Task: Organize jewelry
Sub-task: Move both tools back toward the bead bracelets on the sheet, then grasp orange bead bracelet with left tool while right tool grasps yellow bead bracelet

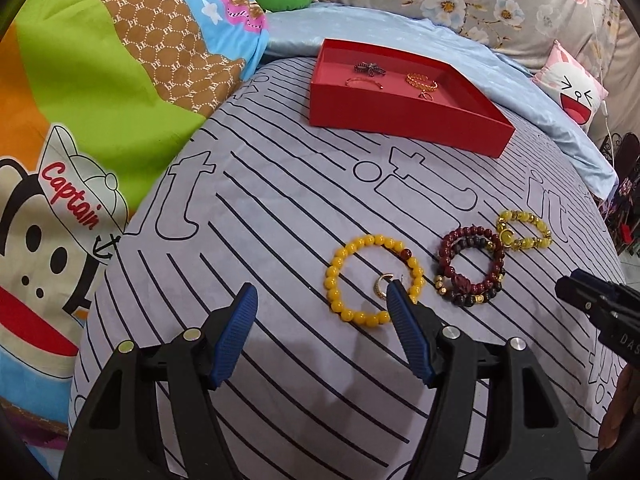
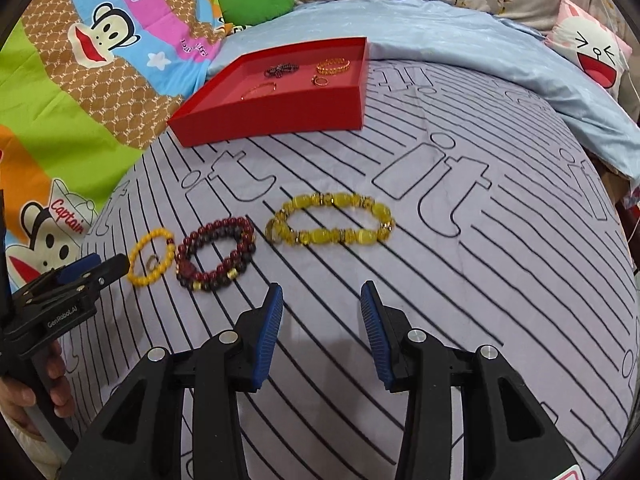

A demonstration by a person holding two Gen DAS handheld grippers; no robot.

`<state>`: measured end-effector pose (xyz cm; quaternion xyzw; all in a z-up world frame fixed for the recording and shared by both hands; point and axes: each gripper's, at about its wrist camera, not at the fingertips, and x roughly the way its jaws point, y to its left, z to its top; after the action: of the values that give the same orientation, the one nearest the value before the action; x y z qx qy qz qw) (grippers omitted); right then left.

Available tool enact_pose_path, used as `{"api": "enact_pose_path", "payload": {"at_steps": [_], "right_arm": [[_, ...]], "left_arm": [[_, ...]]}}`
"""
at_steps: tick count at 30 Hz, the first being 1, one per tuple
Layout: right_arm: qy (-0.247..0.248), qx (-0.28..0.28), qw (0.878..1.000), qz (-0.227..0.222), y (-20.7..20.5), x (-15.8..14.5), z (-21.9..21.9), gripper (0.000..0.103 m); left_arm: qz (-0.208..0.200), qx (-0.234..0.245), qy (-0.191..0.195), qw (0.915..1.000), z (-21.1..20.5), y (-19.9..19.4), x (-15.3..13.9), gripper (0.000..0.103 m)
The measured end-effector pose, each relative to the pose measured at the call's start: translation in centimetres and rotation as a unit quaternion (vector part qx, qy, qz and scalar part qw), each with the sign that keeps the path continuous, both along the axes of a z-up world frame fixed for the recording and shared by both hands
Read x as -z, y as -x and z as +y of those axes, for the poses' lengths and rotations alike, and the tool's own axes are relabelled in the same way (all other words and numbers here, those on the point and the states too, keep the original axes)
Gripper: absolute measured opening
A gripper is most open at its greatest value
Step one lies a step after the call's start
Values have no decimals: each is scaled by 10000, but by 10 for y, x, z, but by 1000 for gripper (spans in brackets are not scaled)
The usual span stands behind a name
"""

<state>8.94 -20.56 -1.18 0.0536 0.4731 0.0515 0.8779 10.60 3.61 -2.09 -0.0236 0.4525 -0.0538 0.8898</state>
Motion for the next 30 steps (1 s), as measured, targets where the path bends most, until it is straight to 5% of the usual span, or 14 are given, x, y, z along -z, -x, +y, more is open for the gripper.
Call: {"api": "enact_pose_path", "payload": {"at_steps": [15,25,30], "right_arm": [[9,137,9999,26,-8,2,-10,40],[128,244,9996,-58,-33,0,-19,40],[204,326,9992,-99,-48,1,-23,40]], "left_arm": [[-16,24,-287,9996,-9,-16,15,48],[-33,313,-170,9994,-26,-28,13,13],[5,410,-108,9991,-31,-30,13,8]]}}
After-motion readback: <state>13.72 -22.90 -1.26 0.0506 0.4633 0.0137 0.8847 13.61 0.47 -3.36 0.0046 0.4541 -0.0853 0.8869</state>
